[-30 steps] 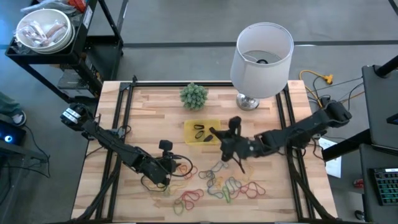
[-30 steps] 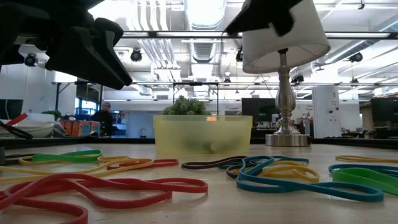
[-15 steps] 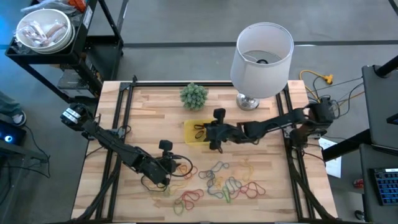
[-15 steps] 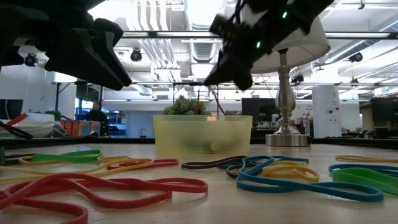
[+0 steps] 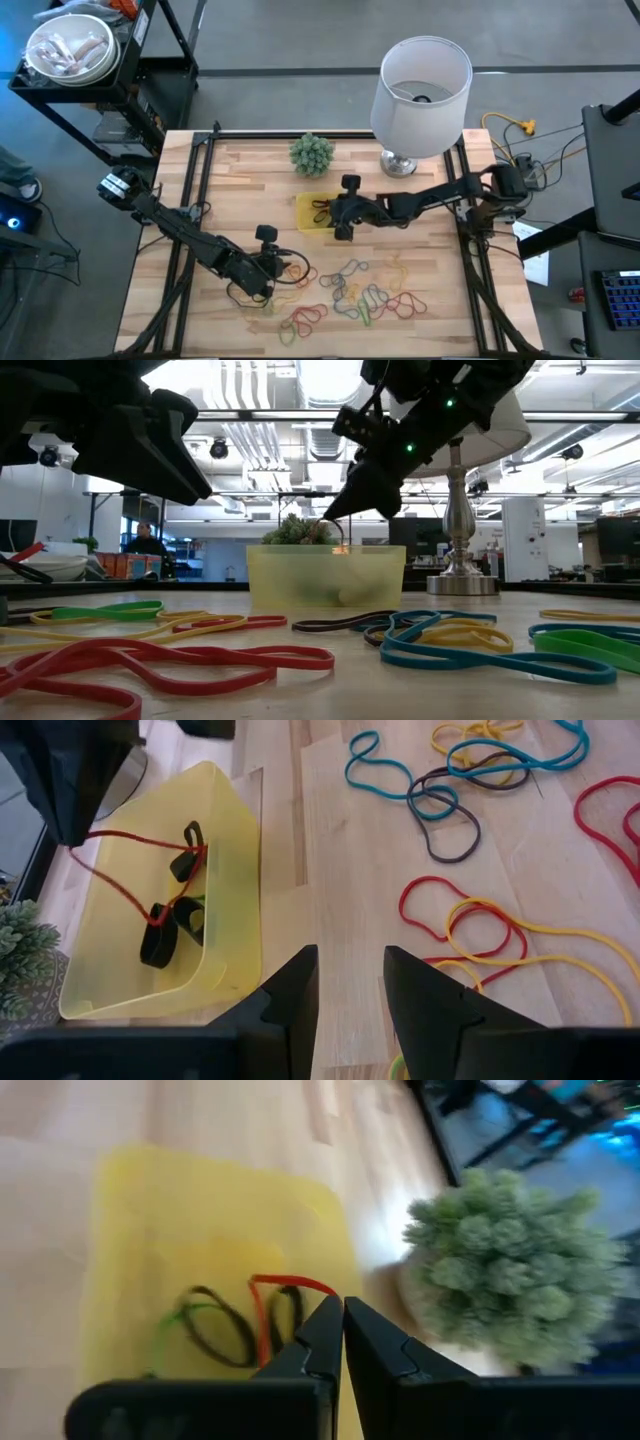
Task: Pick and place rubber bands into bin
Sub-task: Put the red rubber band into the yellow bin, then put the green rubber band into the yellow bin
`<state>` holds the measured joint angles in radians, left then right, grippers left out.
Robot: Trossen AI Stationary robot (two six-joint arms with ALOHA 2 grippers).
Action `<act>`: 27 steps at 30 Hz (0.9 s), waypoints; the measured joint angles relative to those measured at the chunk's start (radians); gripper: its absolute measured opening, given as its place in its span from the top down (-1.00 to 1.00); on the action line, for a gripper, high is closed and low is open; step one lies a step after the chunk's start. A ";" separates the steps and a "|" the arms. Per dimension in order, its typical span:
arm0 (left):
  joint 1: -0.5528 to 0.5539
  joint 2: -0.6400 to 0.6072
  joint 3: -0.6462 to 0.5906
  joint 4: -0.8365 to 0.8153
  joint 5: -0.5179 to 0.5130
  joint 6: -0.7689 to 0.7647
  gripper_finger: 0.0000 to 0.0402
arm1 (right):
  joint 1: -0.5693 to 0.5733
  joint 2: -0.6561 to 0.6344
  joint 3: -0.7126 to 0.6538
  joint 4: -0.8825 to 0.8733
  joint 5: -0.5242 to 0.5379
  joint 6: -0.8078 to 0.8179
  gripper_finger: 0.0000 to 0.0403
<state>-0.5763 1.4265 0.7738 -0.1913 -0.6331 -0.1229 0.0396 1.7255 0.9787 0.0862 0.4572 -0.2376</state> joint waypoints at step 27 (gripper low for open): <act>0.000 0.000 -0.008 -0.271 0.151 -0.359 0.50 | 0.183 -0.131 -0.003 -0.186 -0.204 0.075 0.33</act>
<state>-0.5762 1.4265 0.7656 -0.4622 -0.4820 -0.4820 0.2227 1.5945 0.9760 -0.1002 0.2529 -0.1630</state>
